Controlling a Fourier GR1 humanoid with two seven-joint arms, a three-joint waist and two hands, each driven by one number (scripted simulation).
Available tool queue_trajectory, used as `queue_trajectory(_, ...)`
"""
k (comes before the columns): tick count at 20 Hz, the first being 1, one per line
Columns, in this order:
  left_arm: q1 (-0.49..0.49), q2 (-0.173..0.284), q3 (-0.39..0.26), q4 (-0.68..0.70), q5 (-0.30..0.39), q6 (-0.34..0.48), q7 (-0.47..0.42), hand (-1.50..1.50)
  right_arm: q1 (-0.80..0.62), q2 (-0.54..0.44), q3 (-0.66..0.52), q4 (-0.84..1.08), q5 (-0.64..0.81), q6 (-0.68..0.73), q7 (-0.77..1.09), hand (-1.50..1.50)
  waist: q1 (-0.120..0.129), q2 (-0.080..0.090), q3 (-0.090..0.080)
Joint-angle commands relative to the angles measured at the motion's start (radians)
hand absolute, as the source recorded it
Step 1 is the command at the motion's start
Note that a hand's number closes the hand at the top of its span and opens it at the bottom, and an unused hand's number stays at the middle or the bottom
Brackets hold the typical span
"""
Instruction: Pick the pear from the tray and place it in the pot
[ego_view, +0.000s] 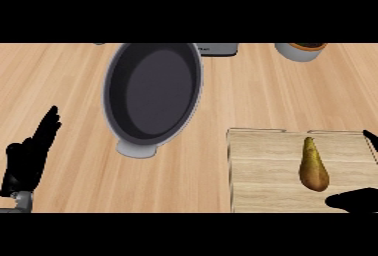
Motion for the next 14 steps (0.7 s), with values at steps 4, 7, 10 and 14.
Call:
queue_trajectory(4,-0.063,-0.002,0.032,0.003,-0.031,-0.011,0.078,0.0,-0.191,0.106,0.081,0.149,0.01,0.122,0.084,-1.5,-0.024,-0.004,0.001)
queue_trajectory(7,0.002,-0.014,0.029,-0.068,-0.033,-0.018,0.075,0.0,-0.272,0.108,0.067,0.254,0.023,0.173,0.112,-1.5,-0.018,-0.005,0.002)
queue_trajectory(10,0.03,-0.026,0.053,-0.03,-0.026,-0.042,0.016,0.0,-0.316,0.18,0.127,0.266,0.079,0.169,0.187,-1.5,-0.019,-0.005,0.001)
queue_trajectory(14,0.047,-0.057,0.046,-0.038,-0.065,-0.029,0.007,0.0,-0.34,0.17,0.068,0.37,0.056,0.227,0.105,-1.5,-0.022,-0.005,0.001)
